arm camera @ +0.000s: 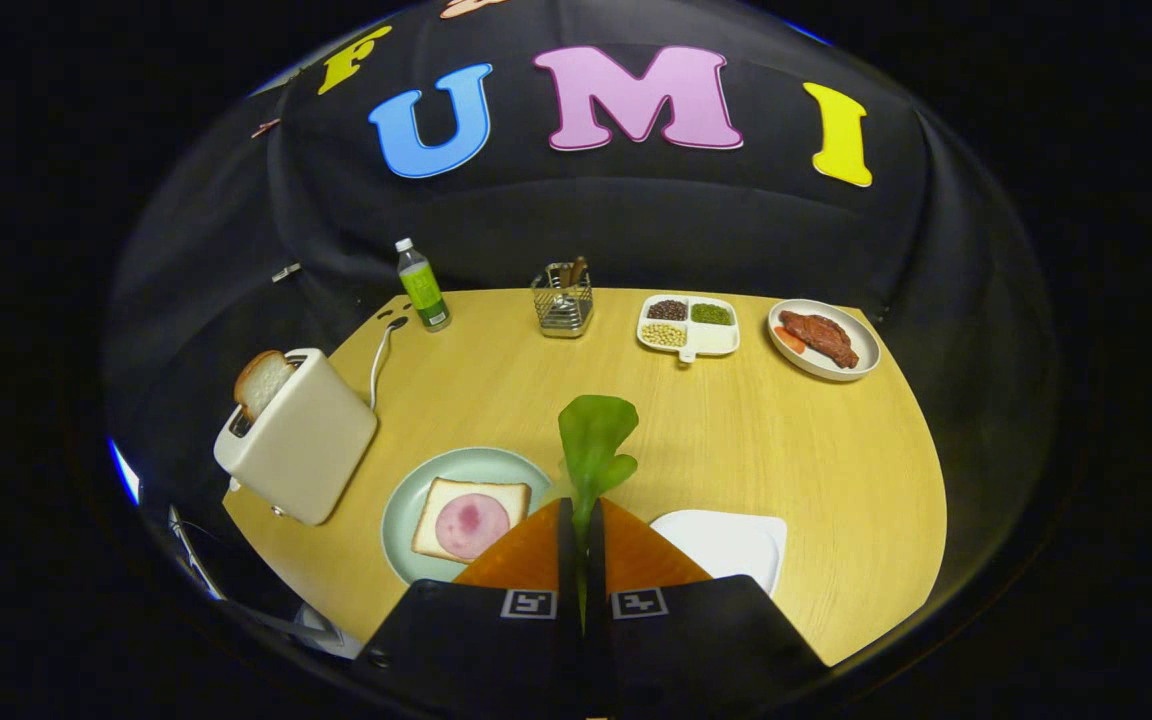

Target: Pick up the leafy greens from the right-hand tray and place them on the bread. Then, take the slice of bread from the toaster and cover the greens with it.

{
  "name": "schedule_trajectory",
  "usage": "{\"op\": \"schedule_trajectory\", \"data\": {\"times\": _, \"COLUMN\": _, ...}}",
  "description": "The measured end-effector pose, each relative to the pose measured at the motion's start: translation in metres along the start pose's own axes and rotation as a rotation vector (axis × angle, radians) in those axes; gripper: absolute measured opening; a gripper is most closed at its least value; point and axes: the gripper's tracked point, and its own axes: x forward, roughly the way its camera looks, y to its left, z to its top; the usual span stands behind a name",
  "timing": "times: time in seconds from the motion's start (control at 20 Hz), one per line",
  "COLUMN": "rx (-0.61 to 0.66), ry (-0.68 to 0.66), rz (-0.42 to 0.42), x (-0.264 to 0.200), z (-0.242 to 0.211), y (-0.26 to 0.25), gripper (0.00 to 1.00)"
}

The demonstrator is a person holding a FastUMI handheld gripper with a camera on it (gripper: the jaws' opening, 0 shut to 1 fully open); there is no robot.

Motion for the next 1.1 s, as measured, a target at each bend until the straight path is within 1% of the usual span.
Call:
{"op": "schedule_trajectory", "data": {"times": 0.25, "rx": -0.037, "ry": 0.027, "rz": 0.069, "x": 0.016, "z": 0.000, "y": 0.050, "gripper": 0.05}}
{"op": "schedule_trajectory", "data": {"times": 0.45, "rx": -0.106, "ry": 0.048, "rz": 0.097, "x": 0.037, "z": -0.009, "y": 0.081, "gripper": 0.06}}
{"op": "schedule_trajectory", "data": {"times": 0.75, "rx": -0.195, "ry": 0.091, "rz": 0.093, "x": 0.069, "z": -0.027, "y": 0.101, "gripper": 0.08}}
{"op": "schedule_trajectory", "data": {"times": 0.8, "rx": -0.203, "ry": 0.098, "rz": 0.088, "x": 0.072, "z": -0.030, "y": 0.101, "gripper": 0.10}}
{"op": "schedule_trajectory", "data": {"times": 0.9, "rx": -0.211, "ry": 0.106, "rz": 0.078, "x": 0.078, "z": -0.033, "y": 0.101, "gripper": 0.10}}
{"op": "schedule_trajectory", "data": {"times": 1.1, "rx": -0.223, "ry": 0.132, "rz": 0.063, "x": 0.087, "z": -0.043, "y": 0.103, "gripper": 0.15}}
